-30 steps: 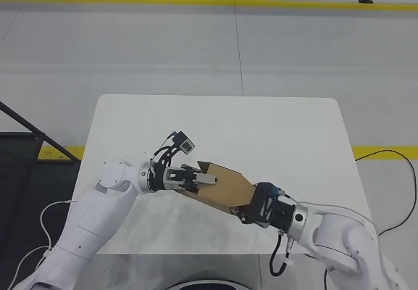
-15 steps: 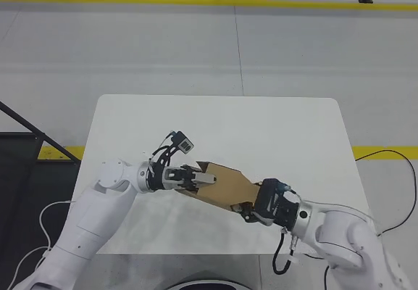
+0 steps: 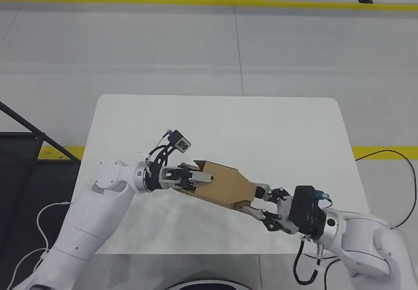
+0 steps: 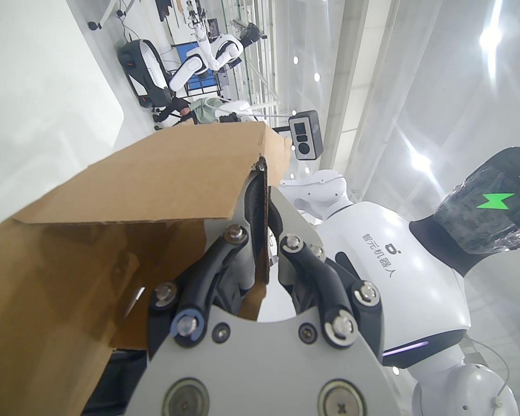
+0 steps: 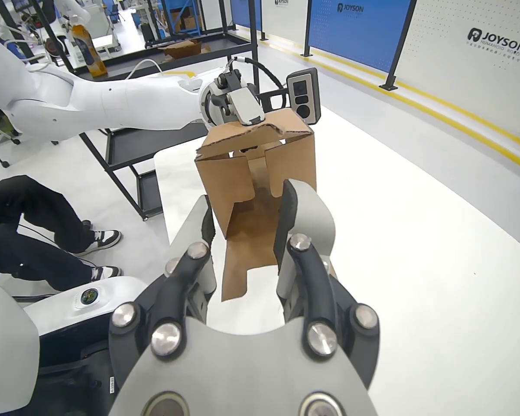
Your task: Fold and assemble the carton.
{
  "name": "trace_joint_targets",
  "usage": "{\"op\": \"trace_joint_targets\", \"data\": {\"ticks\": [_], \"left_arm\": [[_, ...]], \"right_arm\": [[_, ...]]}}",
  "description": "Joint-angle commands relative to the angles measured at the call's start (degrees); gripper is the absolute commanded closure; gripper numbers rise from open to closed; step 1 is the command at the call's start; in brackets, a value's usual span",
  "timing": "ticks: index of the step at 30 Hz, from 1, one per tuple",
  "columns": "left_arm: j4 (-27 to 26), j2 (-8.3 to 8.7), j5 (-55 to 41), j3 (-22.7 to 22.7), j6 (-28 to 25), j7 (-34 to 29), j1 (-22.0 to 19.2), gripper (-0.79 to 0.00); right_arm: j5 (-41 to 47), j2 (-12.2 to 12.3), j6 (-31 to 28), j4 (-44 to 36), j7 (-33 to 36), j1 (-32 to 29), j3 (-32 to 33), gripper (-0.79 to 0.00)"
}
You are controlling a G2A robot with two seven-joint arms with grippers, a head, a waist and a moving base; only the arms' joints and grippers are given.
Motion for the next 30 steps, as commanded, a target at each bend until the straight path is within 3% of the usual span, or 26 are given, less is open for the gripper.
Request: {"op": "trace_joint_targets", "data": {"ticks": [1, 6, 10, 13, 14, 17, 18, 24, 30], "left_arm": [[-0.1, 0.00, 0.0, -0.1, -0.1, 0.1, 0.0, 0.000], [-0.3, 0.03, -0.1, -0.5, -1.1, 0.5, 0.3, 0.000], [-0.7, 0.07, 0.6, -0.9, -2.6, 1.4, 0.6, 0.000], [-1.2, 0.10, 1.2, -1.1, -3.8, 2.2, 1.0, 0.000], [-1.4, 0.11, 1.6, -1.2, -4.3, 2.6, 1.2, 0.000], [-2.1, 0.18, 2.4, -1.6, -5.7, 3.5, 2.0, 0.000], [-2.3, 0.22, 2.7, -1.9, -6.4, 3.8, 2.2, 0.000], [-2.5, 0.39, 1.5, -3.0, -8.3, 3.5, 3.3, 0.000], [-2.5, 0.39, 1.5, -3.0, -8.3, 3.5, 3.3, 0.000]], "right_arm": [[1.7, 0.1, -0.9, 0.5, -0.2, -0.2, 0.5, -0.372], [8.8, 0.6, -5.2, 3.2, 0.6, -0.6, 1.9, -0.391], [14.7, 1.2, -6.5, 4.9, 3.2, -0.5, 3.2, -0.511], [18.7, 1.5, -6.5, 5.7, 4.2, -0.6, 3.9, -0.499], [20.3, 1.6, -6.5, 6.1, 4.4, -0.7, 4.2, -0.533], [25.6, 2.0, -5.5, 7.5, 6.4, -0.8, 4.6, -0.767], [27.4, 2.2, -5.0, 8.0, 8.1, -0.6, 4.4, -0.785], [38.5, 3.2, -2.0, 11.2, 17.5, 2.0, 3.0, -0.785], [38.5, 3.2, -2.0, 11.2, 17.5, 2.0, 3.0, -0.785]]}}
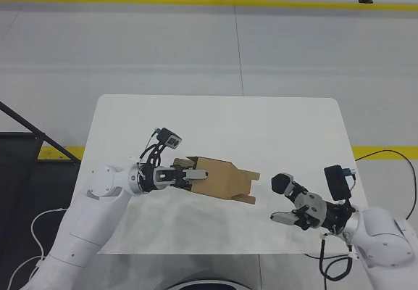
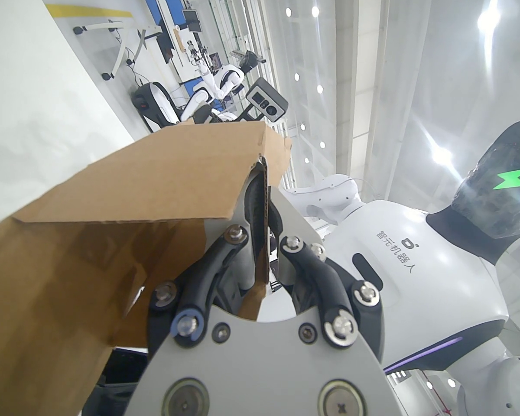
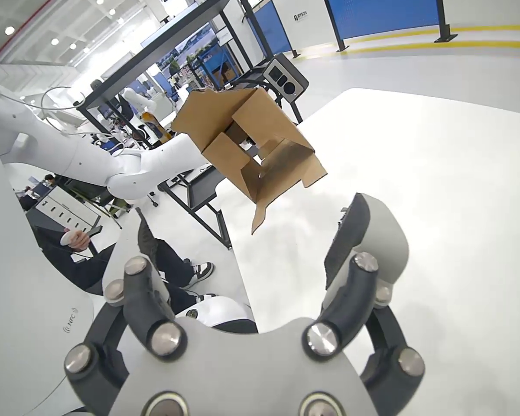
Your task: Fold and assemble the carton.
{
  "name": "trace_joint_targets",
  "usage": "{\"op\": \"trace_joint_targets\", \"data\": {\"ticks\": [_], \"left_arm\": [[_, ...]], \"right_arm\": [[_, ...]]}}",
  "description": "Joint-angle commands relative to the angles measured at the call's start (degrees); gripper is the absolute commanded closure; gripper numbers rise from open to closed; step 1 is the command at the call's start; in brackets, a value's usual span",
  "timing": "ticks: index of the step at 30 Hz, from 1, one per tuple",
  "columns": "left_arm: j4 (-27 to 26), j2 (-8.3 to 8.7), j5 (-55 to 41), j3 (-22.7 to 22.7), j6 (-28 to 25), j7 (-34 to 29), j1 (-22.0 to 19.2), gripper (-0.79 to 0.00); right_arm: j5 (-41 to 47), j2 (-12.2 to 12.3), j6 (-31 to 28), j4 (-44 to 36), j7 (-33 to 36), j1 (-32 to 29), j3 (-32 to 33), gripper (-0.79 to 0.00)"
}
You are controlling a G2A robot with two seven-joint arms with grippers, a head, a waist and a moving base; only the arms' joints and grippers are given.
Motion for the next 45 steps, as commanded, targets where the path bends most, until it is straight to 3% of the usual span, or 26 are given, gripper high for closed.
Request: {"op": "trace_joint_targets", "data": {"ticks": [1, 6, 15, 22, 25, 36, 40, 45], "left_arm": [[0.0, 0.00, 0.0, 0.0, 0.0, 0.0, 0.0, 0.000], [-1.4, 0.02, 1.2, 0.2, 0.9, 1.6, 0.7, 0.000], [-2.2, 0.08, 2.8, 0.2, 0.5, 3.4, 1.3, 0.000], [-2.2, 0.04, 3.3, 0.3, -0.4, 4.0, 1.3, 0.000], [-2.1, 0.05, 3.1, 0.3, -0.6, 4.0, 1.3, 0.000], [-2.4, 0.16, 2.6, -0.2, -1.1, 3.8, 1.7, 0.000], [-2.4, 0.16, 2.6, -0.2, -1.1, 3.8, 1.7, 0.000], [-3.3, 0.17, 3.3, -0.2, -0.5, 5.2, 2.2, 0.000]], "right_arm": [[0.0, 0.0, 0.0, 0.0, 0.0, 0.0, 0.0, -0.785], [2.3, 0.0, 1.2, -0.1, 1.3, 0.2, -1.9, -0.785], [18.3, 0.5, 5.4, 5.1, 11.9, 6.5, -6.2, -0.785], [24.6, 0.8, 12.3, 7.3, 17.7, 9.7, -7.6, -0.785], [28.2, 0.7, 16.1, 8.7, 18.6, 10.9, -8.3, -0.785], [28.2, 0.7, 16.1, 8.7, 18.6, 10.9, -8.3, -0.785], [29.1, 0.5, 19.9, 7.9, 16.8, 10.6, -8.9, -0.785], [36.1, 0.5, 26.9, 9.9, 22.1, 12.6, -9.9, -0.785]]}}
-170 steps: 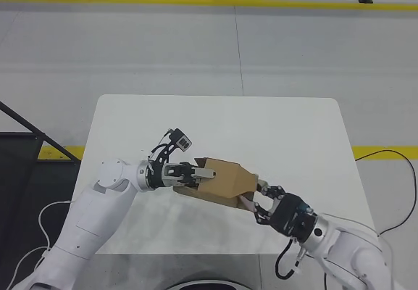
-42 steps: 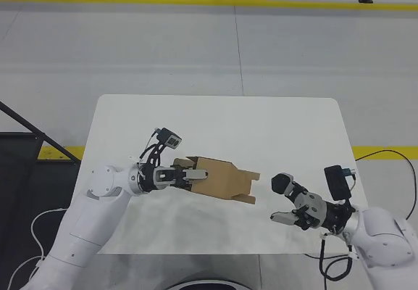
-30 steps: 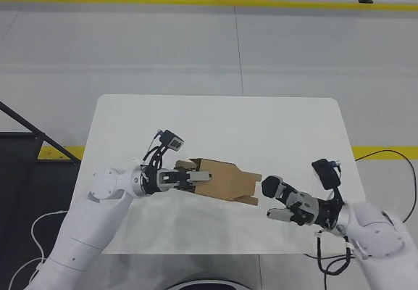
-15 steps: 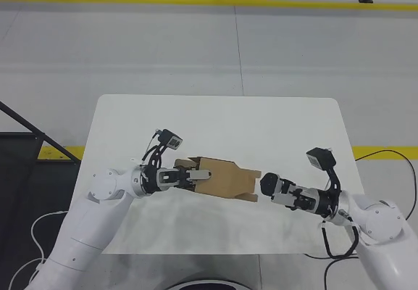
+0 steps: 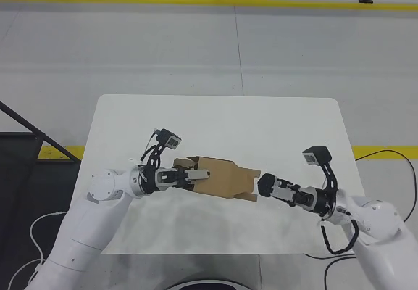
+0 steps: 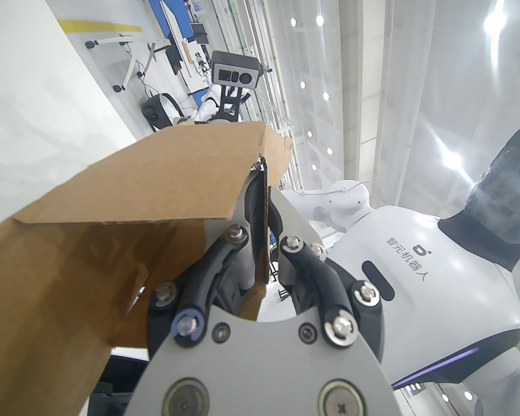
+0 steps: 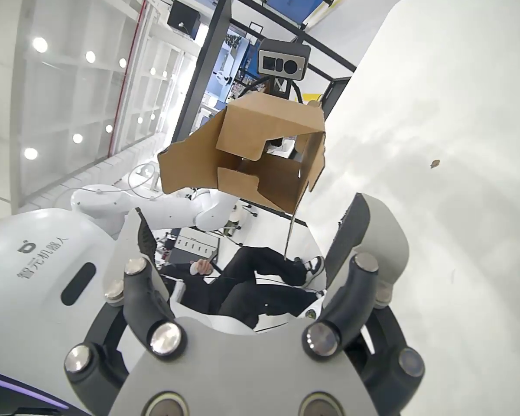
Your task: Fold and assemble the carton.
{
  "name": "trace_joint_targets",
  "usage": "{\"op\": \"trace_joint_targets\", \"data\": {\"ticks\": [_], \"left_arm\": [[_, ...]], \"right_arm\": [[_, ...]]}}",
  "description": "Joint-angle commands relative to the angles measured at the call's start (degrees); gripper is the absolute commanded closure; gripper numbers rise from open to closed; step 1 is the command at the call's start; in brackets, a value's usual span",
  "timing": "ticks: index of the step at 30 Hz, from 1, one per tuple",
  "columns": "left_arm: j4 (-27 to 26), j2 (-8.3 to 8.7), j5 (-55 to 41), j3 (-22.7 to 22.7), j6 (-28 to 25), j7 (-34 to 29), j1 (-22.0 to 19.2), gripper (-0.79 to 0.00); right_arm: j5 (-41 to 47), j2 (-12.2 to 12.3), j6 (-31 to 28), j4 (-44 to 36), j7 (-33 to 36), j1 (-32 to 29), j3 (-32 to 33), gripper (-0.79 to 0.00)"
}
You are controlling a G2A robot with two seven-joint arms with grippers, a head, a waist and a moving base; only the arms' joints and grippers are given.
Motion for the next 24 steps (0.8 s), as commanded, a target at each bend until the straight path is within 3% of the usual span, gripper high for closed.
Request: {"op": "trace_joint_targets", "data": {"ticks": [1, 7, 24], "left_arm": [[-0.9, 0.04, 0.8, 0.0, 0.6, 1.4, 0.5, 0.000], [-1.5, 0.16, 1.8, -0.3, 1.1, 2.3, 0.9, 0.000], [-1.3, 0.10, 3.1, 0.6, 1.2, 3.0, 0.6, 0.000]], "right_arm": [[2.2, 0.0, 3.1, 0.9, 2.5, 1.0, -0.3, -0.785], [6.3, -0.1, 8.1, 2.5, 7.3, 3.7, -1.3, -0.785], [2.6, -1.1, 12.4, 2.6, 1.7, 6.8, -4.3, -0.785]]}}
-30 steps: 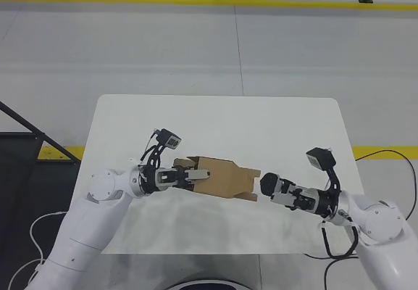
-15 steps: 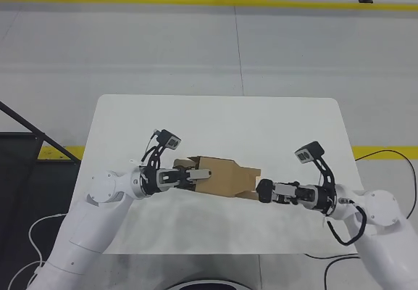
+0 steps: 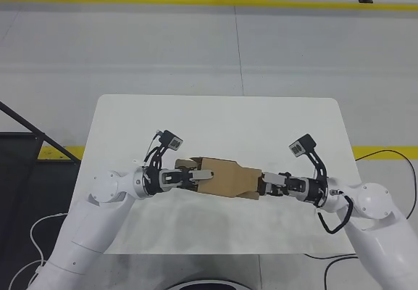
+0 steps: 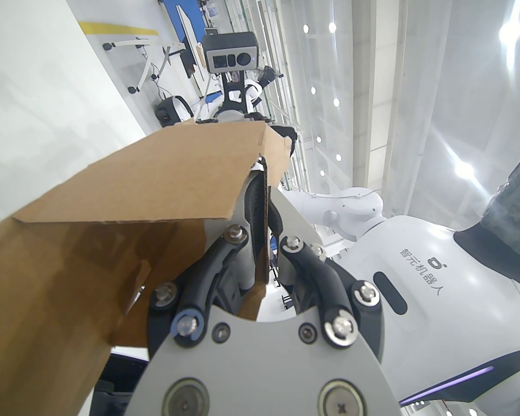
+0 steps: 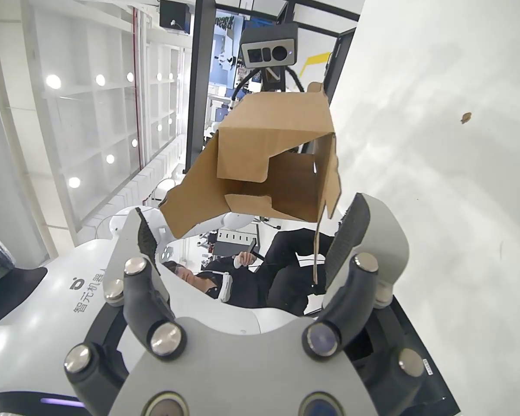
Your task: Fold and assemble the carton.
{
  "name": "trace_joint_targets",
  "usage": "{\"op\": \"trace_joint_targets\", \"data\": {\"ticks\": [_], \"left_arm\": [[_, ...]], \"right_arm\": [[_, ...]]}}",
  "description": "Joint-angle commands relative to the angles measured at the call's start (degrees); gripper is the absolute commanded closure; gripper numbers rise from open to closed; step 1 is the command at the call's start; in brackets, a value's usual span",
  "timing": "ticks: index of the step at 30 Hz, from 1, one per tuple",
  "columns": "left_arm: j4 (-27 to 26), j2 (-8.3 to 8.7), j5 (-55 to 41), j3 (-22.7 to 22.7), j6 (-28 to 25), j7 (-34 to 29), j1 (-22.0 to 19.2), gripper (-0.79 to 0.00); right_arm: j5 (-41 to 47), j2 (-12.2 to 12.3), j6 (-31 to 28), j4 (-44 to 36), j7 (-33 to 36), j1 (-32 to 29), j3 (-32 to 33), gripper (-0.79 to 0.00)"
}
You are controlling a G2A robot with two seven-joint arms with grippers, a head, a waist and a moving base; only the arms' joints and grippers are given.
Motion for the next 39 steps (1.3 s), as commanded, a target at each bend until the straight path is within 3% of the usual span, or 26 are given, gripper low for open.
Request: {"op": "trace_joint_targets", "data": {"ticks": [1, 23, 39], "left_arm": [[0.1, 0.01, 0.0, 0.0, 0.0, 0.0, 0.0, 0.000], [1.3, -0.11, 1.5, 0.9, 0.6, 1.6, -0.9, 0.000], [1.2, -0.07, 1.2, 1.0, 0.9, 1.3, -0.9, 0.000]], "right_arm": [[0.0, -0.1, -0.2, -0.1, -0.2, 0.0, -0.1, -0.785], [-3.0, -0.2, 2.6, -5.0, -1.8, -1.5, 0.9, -0.785], [-7.9, -0.4, 3.2, -7.4, -9.8, -3.9, 1.9, -0.773]]}}
